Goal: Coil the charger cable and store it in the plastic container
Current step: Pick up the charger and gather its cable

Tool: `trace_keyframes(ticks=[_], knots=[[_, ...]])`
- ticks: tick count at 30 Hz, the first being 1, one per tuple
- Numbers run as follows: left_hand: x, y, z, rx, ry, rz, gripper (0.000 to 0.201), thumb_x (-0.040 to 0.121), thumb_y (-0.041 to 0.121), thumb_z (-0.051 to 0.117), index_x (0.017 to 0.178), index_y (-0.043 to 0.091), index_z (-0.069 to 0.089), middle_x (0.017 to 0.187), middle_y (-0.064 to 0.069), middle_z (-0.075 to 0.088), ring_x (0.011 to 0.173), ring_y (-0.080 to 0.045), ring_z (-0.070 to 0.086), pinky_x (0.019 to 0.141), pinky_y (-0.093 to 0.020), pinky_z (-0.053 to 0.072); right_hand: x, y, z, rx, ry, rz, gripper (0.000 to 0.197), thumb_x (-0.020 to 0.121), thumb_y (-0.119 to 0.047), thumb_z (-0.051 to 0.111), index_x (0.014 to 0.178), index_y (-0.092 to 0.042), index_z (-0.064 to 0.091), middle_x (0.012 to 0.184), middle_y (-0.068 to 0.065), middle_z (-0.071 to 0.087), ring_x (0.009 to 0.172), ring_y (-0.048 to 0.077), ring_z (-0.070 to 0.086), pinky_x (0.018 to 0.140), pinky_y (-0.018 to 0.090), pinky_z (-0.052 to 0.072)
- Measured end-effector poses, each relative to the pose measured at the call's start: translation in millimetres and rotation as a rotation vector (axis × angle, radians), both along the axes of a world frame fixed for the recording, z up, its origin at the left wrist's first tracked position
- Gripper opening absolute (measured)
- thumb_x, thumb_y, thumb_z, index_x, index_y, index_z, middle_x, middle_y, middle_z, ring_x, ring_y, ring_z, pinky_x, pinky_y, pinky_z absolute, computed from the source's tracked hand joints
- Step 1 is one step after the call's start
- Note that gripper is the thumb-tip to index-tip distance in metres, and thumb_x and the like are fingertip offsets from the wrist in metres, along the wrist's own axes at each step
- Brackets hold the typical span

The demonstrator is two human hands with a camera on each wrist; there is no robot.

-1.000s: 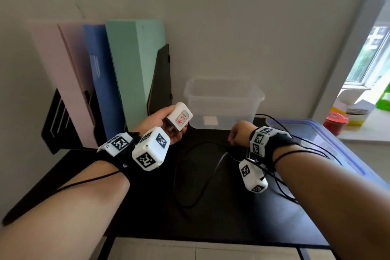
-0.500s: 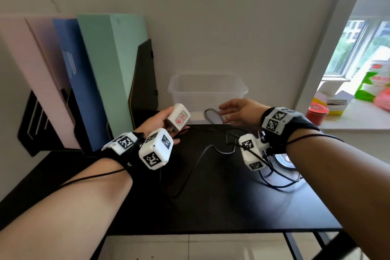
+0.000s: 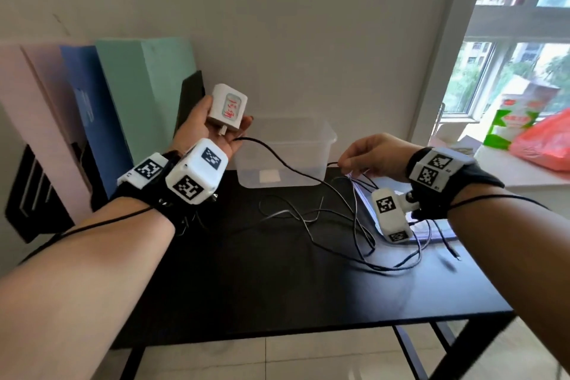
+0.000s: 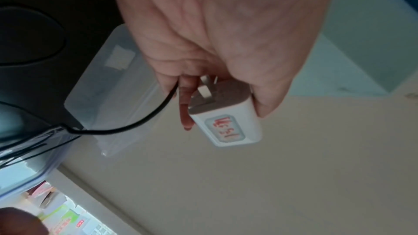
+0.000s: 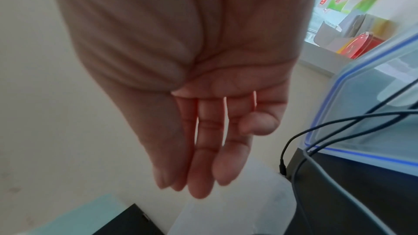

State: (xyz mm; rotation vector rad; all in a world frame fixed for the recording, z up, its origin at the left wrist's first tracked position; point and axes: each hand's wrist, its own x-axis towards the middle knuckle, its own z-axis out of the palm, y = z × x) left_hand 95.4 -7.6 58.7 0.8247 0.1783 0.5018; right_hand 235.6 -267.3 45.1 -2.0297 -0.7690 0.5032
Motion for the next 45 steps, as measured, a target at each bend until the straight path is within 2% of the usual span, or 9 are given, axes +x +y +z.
trace_keyframes(ticks=[10, 14, 18, 20, 25, 30, 33, 37, 45], knots=[[7, 11, 2, 0.023, -0.011, 0.029, 0.037, 0.092, 0.047, 0.040, 0.096, 0.017, 0.062, 0.082, -0.002, 0.070, 0.083, -0.018, 0.068, 0.106, -0.051, 0.030, 0, -40, 12, -0.185, -0.112, -0.203, 0.009, 0.080, -0.005, 0.069, 0.087, -0.011, 0.070, 0.073, 0.003, 0.067, 0.058, 0.006, 0.060, 0.051, 0.016, 0.040], [16, 4, -6, 0.184, 0.217, -0.063, 0.043, 0.094, 0.047, 0.040, 0.115, 0.013, 0.056, 0.089, -0.001, 0.071, 0.068, -0.012, 0.073, 0.052, -0.034, 0.058, 10, -76, -1, -0.219, -0.069, -0.375, 0.010, 0.078, -0.004, 0.071, 0.085, -0.011, 0.071, 0.075, 0.008, 0.068, 0.059, 0.011, 0.062, 0.047, 0.016, 0.040], [35, -24, -15, 0.373, 0.272, -0.085, 0.050, 0.098, 0.037, 0.037, 0.133, 0.001, 0.043, 0.079, -0.008, 0.070, 0.055, -0.011, 0.071, 0.104, -0.037, 0.044, 18, -110, -20, -0.229, -0.036, -0.502, 0.006, 0.074, 0.005, 0.071, 0.075, 0.000, 0.071, 0.070, 0.017, 0.065, 0.046, 0.015, 0.060, 0.050, 0.018, 0.044], [44, -39, -18, 0.420, 0.276, -0.145, 0.044, 0.096, 0.039, 0.042, 0.123, 0.005, 0.051, 0.083, -0.008, 0.071, 0.061, -0.013, 0.073, 0.108, -0.038, 0.040, 16, -123, -29, -0.316, -0.010, -0.521, 0.006, 0.075, 0.006, 0.070, 0.071, 0.002, 0.068, 0.066, 0.017, 0.064, 0.039, 0.013, 0.058, 0.046, 0.018, 0.044], [52, -93, -26, 0.493, 0.316, -0.302, 0.036, 0.093, 0.043, 0.046, 0.098, 0.011, 0.061, 0.068, -0.002, 0.074, 0.074, -0.018, 0.066, 0.057, -0.026, 0.052, 3, -135, -54, -0.575, 0.003, -0.554, 0.018, 0.070, -0.005, 0.078, 0.081, -0.001, 0.065, 0.063, 0.012, 0.064, 0.046, 0.017, 0.061, 0.035, 0.016, 0.039], [49, -133, -39, 0.361, 0.370, -0.509, 0.035, 0.097, 0.038, 0.039, 0.098, 0.007, 0.057, 0.086, -0.013, 0.067, 0.063, -0.018, 0.070, 0.056, -0.027, 0.056, 1, -136, -78, -0.733, -0.088, -0.487, 0.032, 0.055, -0.022, 0.083, 0.078, -0.002, 0.073, 0.074, 0.013, 0.075, 0.072, 0.024, 0.073, 0.073, 0.038, 0.061], [47, -140, -48, 0.286, 0.384, -0.580, 0.040, 0.096, 0.038, 0.036, 0.103, 0.005, 0.059, 0.090, -0.014, 0.062, 0.062, -0.019, 0.067, 0.051, -0.024, 0.054, -8, -129, -69, -0.741, -0.118, -0.467, 0.023, 0.058, -0.014, 0.078, 0.077, -0.001, 0.075, 0.063, 0.007, 0.068, 0.056, 0.021, 0.064, 0.058, 0.028, 0.055], [45, -137, -57, 0.316, 0.342, -0.597, 0.049, 0.092, 0.047, 0.038, 0.095, 0.004, 0.061, 0.070, -0.011, 0.068, 0.053, -0.016, 0.064, 0.046, -0.021, 0.050, -16, -115, -46, -0.344, 0.048, -0.499, 0.008, 0.076, -0.005, 0.070, 0.072, 0.000, 0.066, 0.054, 0.009, 0.056, 0.035, 0.013, 0.044, 0.040, 0.018, 0.037], [36, -110, -68, 0.481, 0.098, -0.621, 0.076, 0.034, 0.056, 0.087, 0.098, 0.022, 0.066, 0.080, -0.001, 0.073, 0.068, -0.014, 0.068, 0.049, -0.022, 0.050, -47, -48, -3, 0.684, 0.560, -0.342, 0.015, 0.087, 0.009, 0.054, 0.077, -0.002, 0.053, 0.051, 0.007, 0.065, 0.046, 0.012, 0.067, 0.046, 0.017, 0.054]])
